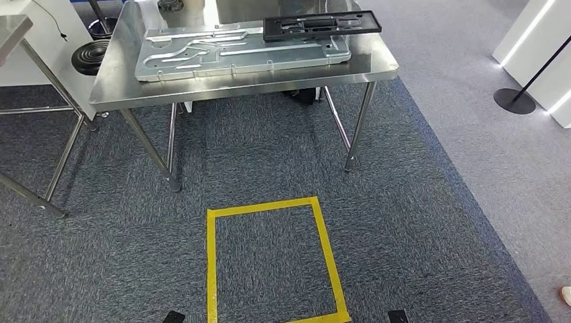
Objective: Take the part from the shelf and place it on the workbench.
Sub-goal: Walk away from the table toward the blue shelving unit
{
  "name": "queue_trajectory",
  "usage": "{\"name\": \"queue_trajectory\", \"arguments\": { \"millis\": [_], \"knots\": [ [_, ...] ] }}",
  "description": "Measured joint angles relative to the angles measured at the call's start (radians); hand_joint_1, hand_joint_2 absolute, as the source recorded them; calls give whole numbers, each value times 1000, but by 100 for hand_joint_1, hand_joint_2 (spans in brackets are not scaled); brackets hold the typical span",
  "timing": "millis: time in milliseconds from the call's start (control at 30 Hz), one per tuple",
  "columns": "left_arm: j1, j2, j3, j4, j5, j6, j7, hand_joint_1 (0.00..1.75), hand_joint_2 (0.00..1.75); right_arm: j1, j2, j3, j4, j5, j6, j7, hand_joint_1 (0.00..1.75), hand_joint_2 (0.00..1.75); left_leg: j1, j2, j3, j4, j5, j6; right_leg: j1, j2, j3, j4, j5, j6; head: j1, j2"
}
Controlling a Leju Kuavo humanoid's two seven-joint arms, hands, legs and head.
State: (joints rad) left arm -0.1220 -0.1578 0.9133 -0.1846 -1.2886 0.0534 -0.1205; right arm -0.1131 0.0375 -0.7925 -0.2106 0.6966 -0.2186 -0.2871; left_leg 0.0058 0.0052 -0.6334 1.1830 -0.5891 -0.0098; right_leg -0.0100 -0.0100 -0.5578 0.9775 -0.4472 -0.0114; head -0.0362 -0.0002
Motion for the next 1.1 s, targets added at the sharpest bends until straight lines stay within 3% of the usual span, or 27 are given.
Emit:
{"name": "queue_trajectory", "arguments": {
  "millis": [67, 100, 133, 200, 233, 267, 300, 367, 400, 433, 533, 567, 600, 633, 700, 767, 833, 900, 967, 1000, 1067, 1100],
  "knots": [
    [1, 0, 0, 0, 0, 0, 0, 0, 0, 0, 0, 0, 0, 0, 0, 1, 0, 175, 3, 0, -20, 96, -48, -4, 2, -1, -24, 6, 14, 0, 0, 0],
    [2, 0, 0, 0, 0, 0, 0, 0, 0, 0, 0, 1, 0, 0, 0, 1, 0, 175, 4, 0, -3, 90, -44, -5, 3, -1, -36, 11, 20, 2, 0, 0],
    [2, 0, 0, 0, 0, 0, 0, 0, 0, 0, 0, 1, 0, 0, 0, 1, 0, 175, 5, 0, 33, 44, -24, -5, 3, -1, -48, 16, 25, 4, 0, 0],
    [-1, 0, 0, 0, 0, 0, 0, 0, 0, 0, 1, 2, 0, 0, 0, 1, 0, 87, 5, -1, 127, -104, 21, 0, 3, 0, -68, 29, 35, 11, 0, 0],
    [-3, 0, 0, 0, 0, 0, -1, 0, 0, 0, 2, 2, 0, 0, 0, 1, 0, 44, 3, -2, 156, -158, 35, 5, 4, 0, -75, 33, 41, 17, 0, 0],
    [-3, 0, 0, 0, 0, 0, -1, 0, 0, -1, 2, 3, 0, 0, 0, 1, 0, 44, 1, -3, 169, -186, 41, 10, 5, 0, -79, 35, 48, 24, 0, 0],
    [-3, 0, 0, 0, 0, 0, -2, 0, 0, -1, 2, 3, 0, 0, 0, 1, 0, 87, -1, -5, 166, -191, 44, 17, 5, 0, -82, 34, 55, 30, 0, 0],
    [-1, 0, 0, 0, 0, 1, -2, 0, 0, 0, 2, 5, 0, 1, 0, 1, 0, 87, -2, -4, 155, -192, 59, 31, 2, 0, -86, 32, 63, 42, 0, 0],
    [-1, 0, 0, 0, 0, 1, -2, 0, 0, 0, 2, 6, 0, 2, 1, 1, 0, 44, -1, -3, 149, -194, 67, 38, 1, 1, -92, 40, 50, 48, 0, 0],
    [-2, 0, 0, 0, 0, 1, -2, 0, 0, 0, 3, 7, 0, 4, 3, 2, 0, 0, 1, -1, 141, -197, 77, 45, -2, 2, -103, 68, 18, 53, 0, 0],
    [-3, 0, 0, 0, -3, 1, -3, 0, 0, -1, 4, 13, 1, 16, 39, 11, 0, 131, 1, 3, 112, -196, 102, 54, -5, 5, -156, 245, -117, 66, 0, 0],
    [-3, 0, 0, 0, -3, 1, -3, 0, 0, -2, 4, 17, 1, 23, 61, 15, 0, 175, 1, 3, 101, -195, 110, 53, -6, 5, -162, 291, -134, 68, 0, 0],
    [-3, 0, 0, 0, -4, 1, -3, 0, 0, -2, 4, 21, 1, 30, 86, 18, 0, 175, 1, 3, 91, -194, 117, 52, -6, 5, -152, 305, -130, 69, 0, 0],
    [-3, 0, 0, 0, -4, 1, -2, 0, 0, -2, 4, 27, 1, 39, 110, 22, 0, 175, 1, 3, 83, -194, 123, 50, -6, 5, -121, 278, -111, 68, 0, 0],
    [-4, -1, 0, 0, -7, 0, -2, 0, 0, -6, 6, 43, 2, 59, 144, 31, 0, 87, 0, 3, 71, -193, 133, 44, -5, 5, -16, 135, -68, 61, 0, 0],
    [-6, -1, -1, 0, -11, 0, -3, 0, 0, -10, 10, 57, 2, 73, 160, 39, 0, 0, -2, 4, 65, -192, 141, 35, 0, 6, 58, 17, -56, 48, 0, 0],
    [-9, -2, -2, 0, -12, 0, -2, 0, 0, -13, 14, 70, 2, 85, 166, 49, 0, 87, -2, 4, 63, -193, 149, 23, 6, 8, 67, -8, -56, 34, 0, 0],
    [-9, -2, -3, 0, -15, 1, -1, 0, 87, -14, 20, 82, 3, 101, 167, 66, 0, 175, -1, 3, 57, -184, 142, 11, 2, 6, 64, -16, -47, 17, 0, 0],
    [-10, -2, -5, 0, -22, 3, 5, 0, 175, -16, 28, 95, 3, 124, 163, 87, 0, 175, 0, 1, 29, -113, 89, 3, -1, 3, 60, -23, -36, 2, 0, 0],
    [-10, -2, -5, 0, -25, 5, 9, 0, 175, -17, 32, 103, 3, 139, 161, 98, 0, 175, 1, 1, 3, -47, 50, -1, 1, 3, 56, -22, -34, -2, 0, 0],
    [-9, -2, -7, 0, -32, 8, 17, 0, 87, -18, 43, 123, 3, 174, 156, 122, 0, 175, 2, 1, -44, 81, -4, -6, 4, 3, 46, -15, -31, -6, 0, 0],
    [-9, -2, -8, 0, -35, 8, 19, 0, 44, -18, 48, 134, 4, 191, 154, 134, 0, 175, 3, 1, -50, 107, -6, -7, 5, 3, 41, -11, -31, -7, 0, 0]
  ]
}}
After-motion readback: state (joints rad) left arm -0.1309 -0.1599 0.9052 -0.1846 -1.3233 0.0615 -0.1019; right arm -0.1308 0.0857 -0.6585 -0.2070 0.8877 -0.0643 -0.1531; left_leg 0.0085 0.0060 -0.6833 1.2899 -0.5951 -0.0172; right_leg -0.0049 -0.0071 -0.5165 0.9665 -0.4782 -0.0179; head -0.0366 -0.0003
